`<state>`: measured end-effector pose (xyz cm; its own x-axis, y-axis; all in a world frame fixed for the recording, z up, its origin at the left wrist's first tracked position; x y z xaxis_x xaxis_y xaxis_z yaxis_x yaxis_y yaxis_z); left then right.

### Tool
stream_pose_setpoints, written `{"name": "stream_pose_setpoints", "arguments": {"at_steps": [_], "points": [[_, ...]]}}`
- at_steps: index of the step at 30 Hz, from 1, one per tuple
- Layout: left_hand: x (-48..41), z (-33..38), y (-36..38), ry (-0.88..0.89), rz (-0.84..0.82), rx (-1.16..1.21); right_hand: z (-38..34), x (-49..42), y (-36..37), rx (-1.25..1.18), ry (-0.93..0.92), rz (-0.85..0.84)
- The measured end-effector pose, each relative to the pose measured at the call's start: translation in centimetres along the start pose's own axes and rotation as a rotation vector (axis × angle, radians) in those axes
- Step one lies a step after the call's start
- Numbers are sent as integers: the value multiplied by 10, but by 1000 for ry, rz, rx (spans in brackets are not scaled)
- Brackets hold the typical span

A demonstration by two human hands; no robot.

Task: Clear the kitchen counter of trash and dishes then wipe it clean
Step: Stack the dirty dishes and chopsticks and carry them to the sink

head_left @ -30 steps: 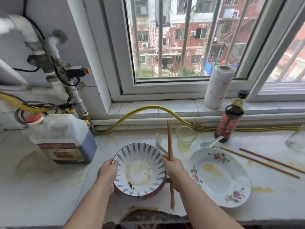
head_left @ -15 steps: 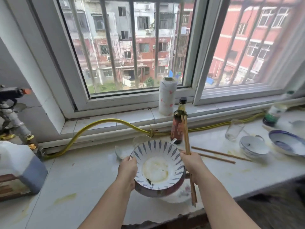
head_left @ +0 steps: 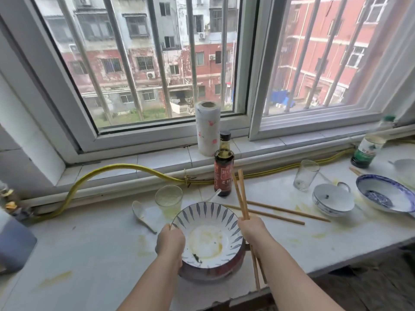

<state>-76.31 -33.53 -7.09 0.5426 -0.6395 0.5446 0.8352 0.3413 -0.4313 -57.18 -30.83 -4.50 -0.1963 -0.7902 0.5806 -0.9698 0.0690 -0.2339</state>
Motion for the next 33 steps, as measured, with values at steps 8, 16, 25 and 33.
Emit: {"name": "stream_pose_setpoints", "arguments": {"at_steps": [8,16,25,33], "points": [[0,-7,9,-21,85,-15,-2,-11,-7,134,-69,-53],[11,-5,6,22,158,-13,-6,-28,-22,175,-96,-170],[16,-6,5,201,364,-166,-10,-78,-91,963,-324,87],[14,-10,7,209,382,-134,0,-88,-77,1204,-381,13]]}}
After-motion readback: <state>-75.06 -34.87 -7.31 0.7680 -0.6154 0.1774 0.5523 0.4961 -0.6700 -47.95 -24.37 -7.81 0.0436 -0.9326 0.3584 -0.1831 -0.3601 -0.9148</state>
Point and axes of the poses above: each hand's wrist, its own x-axis away from the middle knuckle, its own y-axis out of the palm, z = x × y, the point moved 1 cm from there along -x, towards the middle knuckle, and after that the axes turned 10 degrees about -x, right-handed, at the moved point
